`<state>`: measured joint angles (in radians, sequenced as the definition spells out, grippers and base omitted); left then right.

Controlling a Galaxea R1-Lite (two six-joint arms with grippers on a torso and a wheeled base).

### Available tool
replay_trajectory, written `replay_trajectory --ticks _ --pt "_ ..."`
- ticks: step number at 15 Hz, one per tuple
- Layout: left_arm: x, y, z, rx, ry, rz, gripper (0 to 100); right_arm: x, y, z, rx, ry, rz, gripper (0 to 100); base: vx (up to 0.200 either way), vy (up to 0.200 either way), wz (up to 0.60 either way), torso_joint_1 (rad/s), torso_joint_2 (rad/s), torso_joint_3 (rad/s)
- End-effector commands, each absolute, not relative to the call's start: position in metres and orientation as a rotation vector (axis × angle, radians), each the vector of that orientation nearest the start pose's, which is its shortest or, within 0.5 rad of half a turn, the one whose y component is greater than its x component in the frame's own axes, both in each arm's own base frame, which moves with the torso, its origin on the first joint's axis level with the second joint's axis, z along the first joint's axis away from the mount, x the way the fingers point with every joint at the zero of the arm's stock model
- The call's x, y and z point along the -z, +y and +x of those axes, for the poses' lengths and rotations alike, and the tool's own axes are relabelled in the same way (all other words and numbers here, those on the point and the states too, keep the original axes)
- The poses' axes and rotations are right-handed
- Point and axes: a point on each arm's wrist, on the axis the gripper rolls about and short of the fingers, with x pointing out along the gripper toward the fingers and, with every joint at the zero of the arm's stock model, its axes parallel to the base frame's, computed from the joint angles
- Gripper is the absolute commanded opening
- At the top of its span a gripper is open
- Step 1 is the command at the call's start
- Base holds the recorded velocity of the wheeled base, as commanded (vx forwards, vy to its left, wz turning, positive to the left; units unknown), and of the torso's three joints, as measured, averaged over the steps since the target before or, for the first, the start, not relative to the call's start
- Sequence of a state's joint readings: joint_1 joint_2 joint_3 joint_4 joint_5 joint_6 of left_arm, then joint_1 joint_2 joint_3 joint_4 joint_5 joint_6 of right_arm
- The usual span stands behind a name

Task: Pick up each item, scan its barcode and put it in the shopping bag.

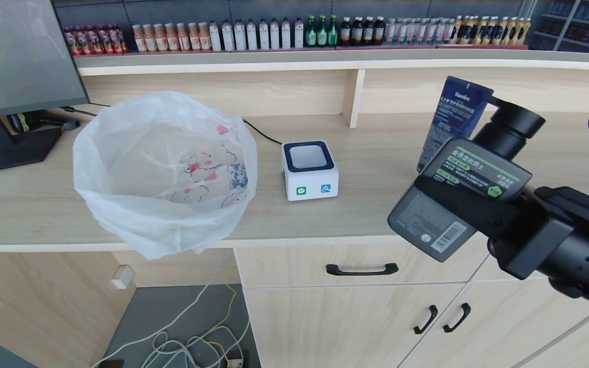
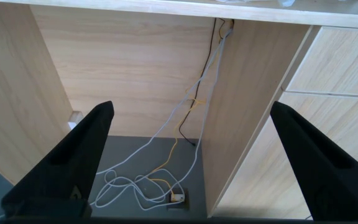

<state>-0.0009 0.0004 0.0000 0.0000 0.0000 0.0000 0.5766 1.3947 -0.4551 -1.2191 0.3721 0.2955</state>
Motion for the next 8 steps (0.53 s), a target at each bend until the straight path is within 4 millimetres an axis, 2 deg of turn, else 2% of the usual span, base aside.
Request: replay_trajectory --ticks 1,3,4,6,8 --pt "-0.075 0.000 -0.023 0.002 0.000 0.000 100 -0.207 0.131 0.168 -1.052 -0.098 0.355 0 0.000 0.000 0.00 0.000 0.00 0.000" --pt "-0.075 0.000 -0.023 0.002 0.000 0.000 100 -0.194 0.145 0.169 -1.120 -0.102 0.433 0 0.000 0.000 0.00 0.000 0.00 0.000" --pt "-0.075 0.000 -0.023 0.000 0.000 0.000 100 -0.184 0.151 0.175 -1.120 -0.060 0.448 0 0.000 0.000 0.00 0.000 0.00 0.000" --pt "-0.075 0.000 -0.023 0.002 0.000 0.000 100 -0.183 0.154 0.178 -1.120 -0.040 0.469 0 0.000 0.000 0.00 0.000 0.00 0.000" --pt "-0.075 0.000 -0.023 0.002 0.000 0.000 100 -0.193 0.162 0.179 -1.160 -0.036 0.547 0 0.000 0.000 0.00 0.000 0.00 0.000"
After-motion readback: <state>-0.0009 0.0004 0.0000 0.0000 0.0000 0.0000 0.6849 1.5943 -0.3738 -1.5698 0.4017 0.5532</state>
